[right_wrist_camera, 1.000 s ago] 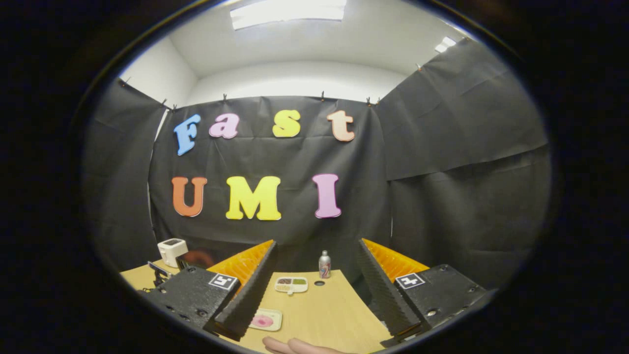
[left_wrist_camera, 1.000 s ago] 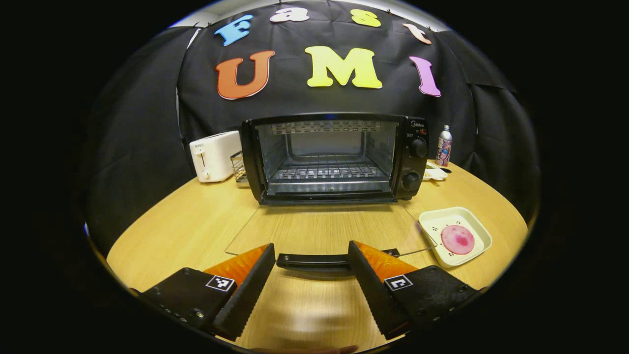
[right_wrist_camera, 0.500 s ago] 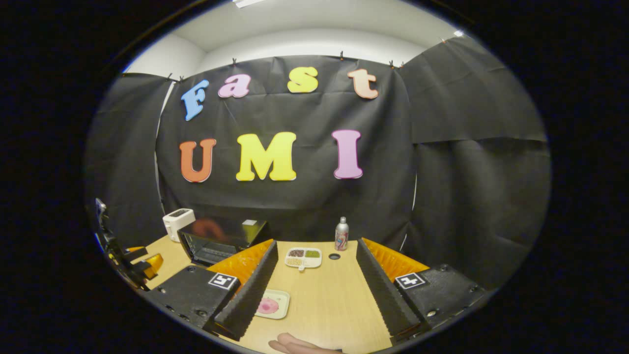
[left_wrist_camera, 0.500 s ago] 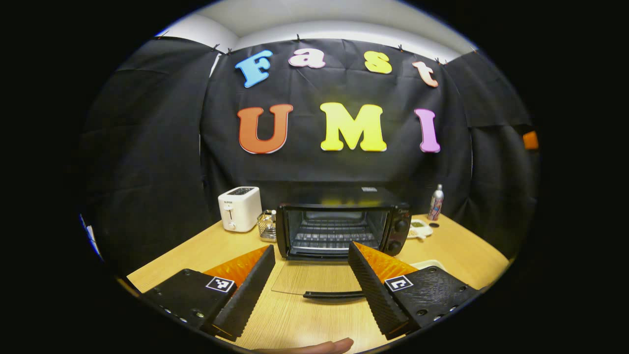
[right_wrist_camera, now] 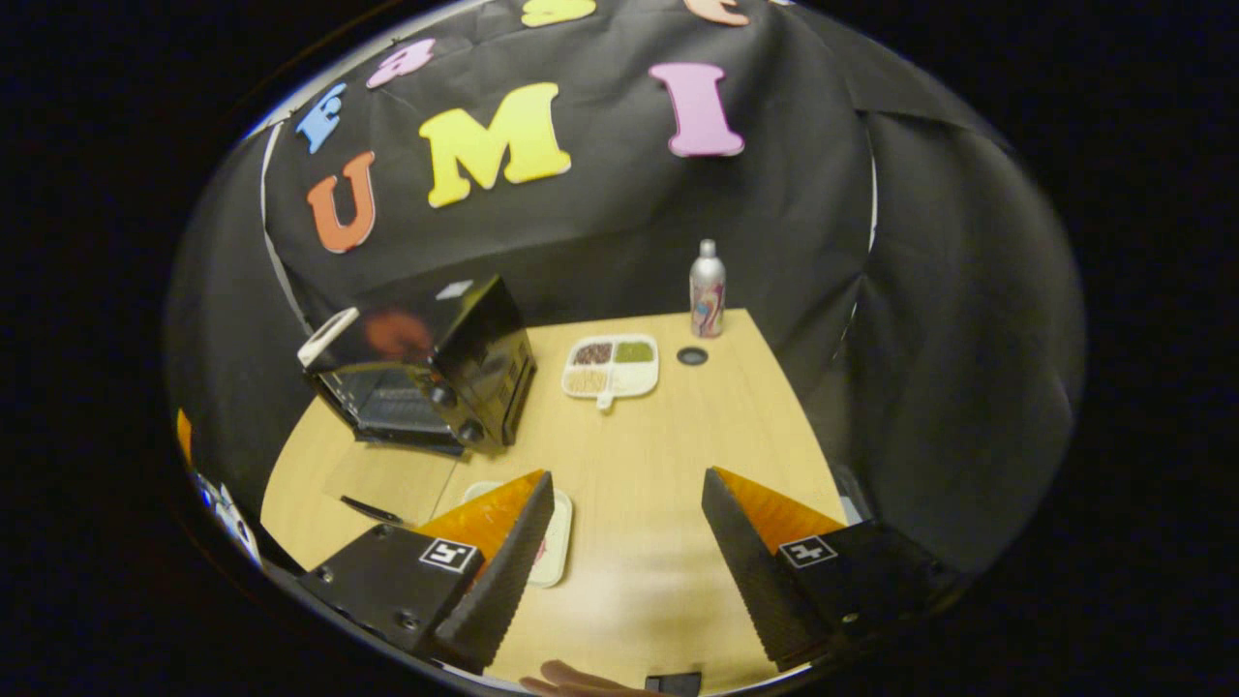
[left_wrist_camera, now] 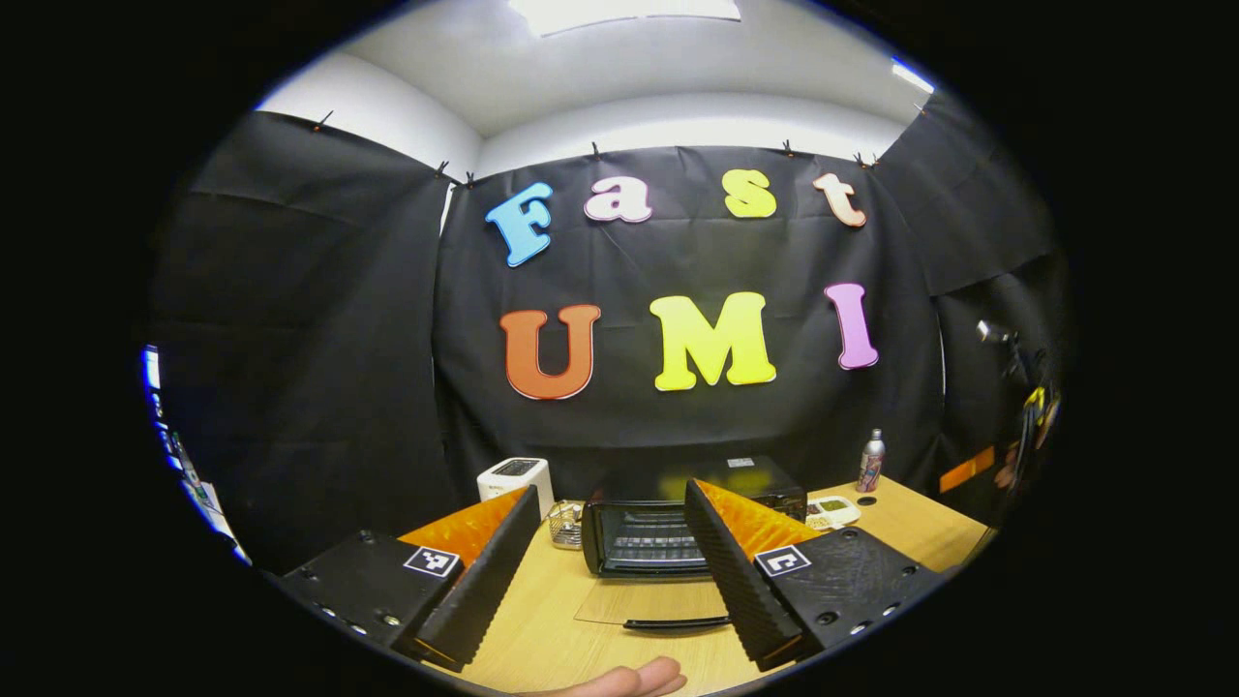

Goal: Open the electric oven with the left hand, put the food in, and close the electric oven.

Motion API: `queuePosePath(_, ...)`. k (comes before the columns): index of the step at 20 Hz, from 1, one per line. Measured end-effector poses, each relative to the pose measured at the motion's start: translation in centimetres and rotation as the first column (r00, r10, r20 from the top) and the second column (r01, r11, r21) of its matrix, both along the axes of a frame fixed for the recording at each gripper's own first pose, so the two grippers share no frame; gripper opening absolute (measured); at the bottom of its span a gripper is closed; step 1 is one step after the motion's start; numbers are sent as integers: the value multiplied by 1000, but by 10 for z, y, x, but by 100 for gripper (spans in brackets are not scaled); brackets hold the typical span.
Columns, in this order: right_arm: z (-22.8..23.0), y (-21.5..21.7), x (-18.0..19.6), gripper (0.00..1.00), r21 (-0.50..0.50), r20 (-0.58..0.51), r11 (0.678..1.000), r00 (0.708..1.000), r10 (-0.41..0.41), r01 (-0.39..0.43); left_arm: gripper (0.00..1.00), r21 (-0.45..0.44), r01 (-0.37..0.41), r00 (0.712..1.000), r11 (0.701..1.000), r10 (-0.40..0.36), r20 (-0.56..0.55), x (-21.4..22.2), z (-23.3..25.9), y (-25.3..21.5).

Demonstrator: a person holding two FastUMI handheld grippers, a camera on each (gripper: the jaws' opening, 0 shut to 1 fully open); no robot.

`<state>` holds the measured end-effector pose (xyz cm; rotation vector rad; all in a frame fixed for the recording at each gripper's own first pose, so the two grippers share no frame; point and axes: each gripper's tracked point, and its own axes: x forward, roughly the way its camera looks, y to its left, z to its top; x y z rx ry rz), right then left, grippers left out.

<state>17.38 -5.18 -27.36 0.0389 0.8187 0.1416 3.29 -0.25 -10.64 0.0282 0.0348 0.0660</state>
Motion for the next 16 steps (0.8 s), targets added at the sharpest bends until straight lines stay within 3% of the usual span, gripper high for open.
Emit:
queuePosePath(2,-38,10,9,92,5,-106,1000,994,12,-12,95,-50,22,1000,998,-23,-17,-1,-1,-8)
queuePosePath(4,-75,23,6,92,45,-223,999,974,34,-25,95,-40,9,1000,999,-9,9,0,6,-3)
queuePosePath(8,-134,54,-1,87,168,-444,986,894,59,19,95,23,-1,999,1000,0,48,4,15,-1)
queuePosePath(10,-152,63,0,81,190,-490,982,868,78,19,95,30,15,998,999,-17,65,3,19,-6)
queuePosePath(11,-156,66,2,84,192,-499,981,863,81,19,95,29,26,997,999,-28,66,1,19,-8)
queuePosePath(12,-159,70,4,71,194,-500,981,862,85,15,95,22,36,997,999,-37,63,2,18,-10)
queuePosePath(13,-161,72,7,66,196,-505,980,858,94,8,95,11,49,997,999,-50,56,2,16,-12)
queuePosePath(16,-169,77,2,25,191,-551,981,829,94,16,95,-15,62,997,998,-61,46,1,14,-11)
